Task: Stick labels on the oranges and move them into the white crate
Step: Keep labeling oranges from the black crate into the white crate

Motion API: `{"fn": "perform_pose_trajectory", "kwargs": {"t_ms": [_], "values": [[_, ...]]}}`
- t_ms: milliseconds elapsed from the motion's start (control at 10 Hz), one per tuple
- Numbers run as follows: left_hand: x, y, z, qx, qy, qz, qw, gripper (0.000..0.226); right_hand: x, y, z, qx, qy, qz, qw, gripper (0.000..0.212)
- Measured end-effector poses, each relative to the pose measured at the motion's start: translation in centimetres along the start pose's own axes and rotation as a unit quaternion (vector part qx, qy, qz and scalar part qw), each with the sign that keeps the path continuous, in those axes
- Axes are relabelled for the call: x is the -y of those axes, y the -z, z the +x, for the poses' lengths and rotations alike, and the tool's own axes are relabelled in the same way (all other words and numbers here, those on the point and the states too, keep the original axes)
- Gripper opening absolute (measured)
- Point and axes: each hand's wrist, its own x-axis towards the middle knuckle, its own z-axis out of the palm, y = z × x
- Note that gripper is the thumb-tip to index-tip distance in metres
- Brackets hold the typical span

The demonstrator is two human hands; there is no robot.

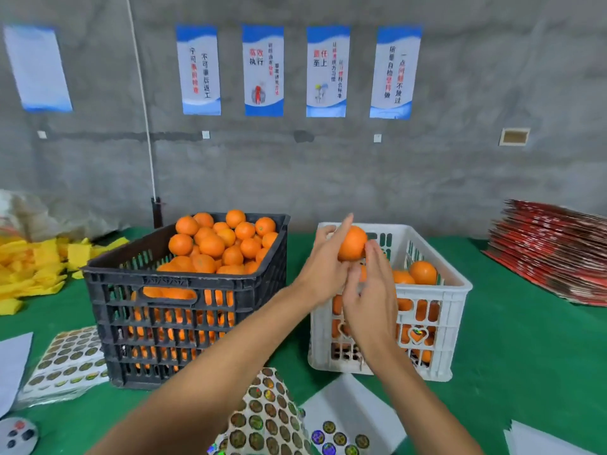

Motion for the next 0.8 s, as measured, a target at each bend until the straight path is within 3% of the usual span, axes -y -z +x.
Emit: {"fn": "perform_pose_trajectory", "kwargs": {"t_ms": [100,200,300,400,500,600,700,800], "values": [[-0.8,0.2,2.7,0.033,0.058,-0.044,0.997,0.090,0.5,0.3,2.2,0.039,-0.065,-0.035,0.997,0.055],[0.6,2.5,3.3,0.014,0.065,0.018,0.998,0.084,0.5,-0.1,2.6,0.082,-0.039,-0.053,0.994,0.054],[2.8,7.1,3.0,-0.028,0.034,0.147,0.988,0.071,1.9,-2.6,2.3,0.114,0.028,0.002,0.993,0.053],[5.2,12.3,2.6,-0.004,0.117,0.218,0.969,0.059,4.3,-6.5,1.7,0.124,0.068,0.065,0.988,0.042],[8.5,16.1,1.5,0.114,0.267,0.292,0.911,0.064,7.6,-11.0,1.7,0.166,0.024,0.105,0.980,0.038],[11.5,17.9,1.2,0.282,0.376,0.384,0.795,0.061,9.3,-15.9,0.7,0.168,-0.021,0.154,0.973,0.055],[13.1,17.9,1.9,0.357,0.469,0.397,0.704,0.053,6.7,-15.9,-0.3,0.145,0.006,0.189,0.971,0.037],[14.1,17.7,2.5,0.399,0.483,0.400,0.669,0.053,5.8,-16.2,-0.8,0.043,0.061,0.193,0.978,0.046]]}}
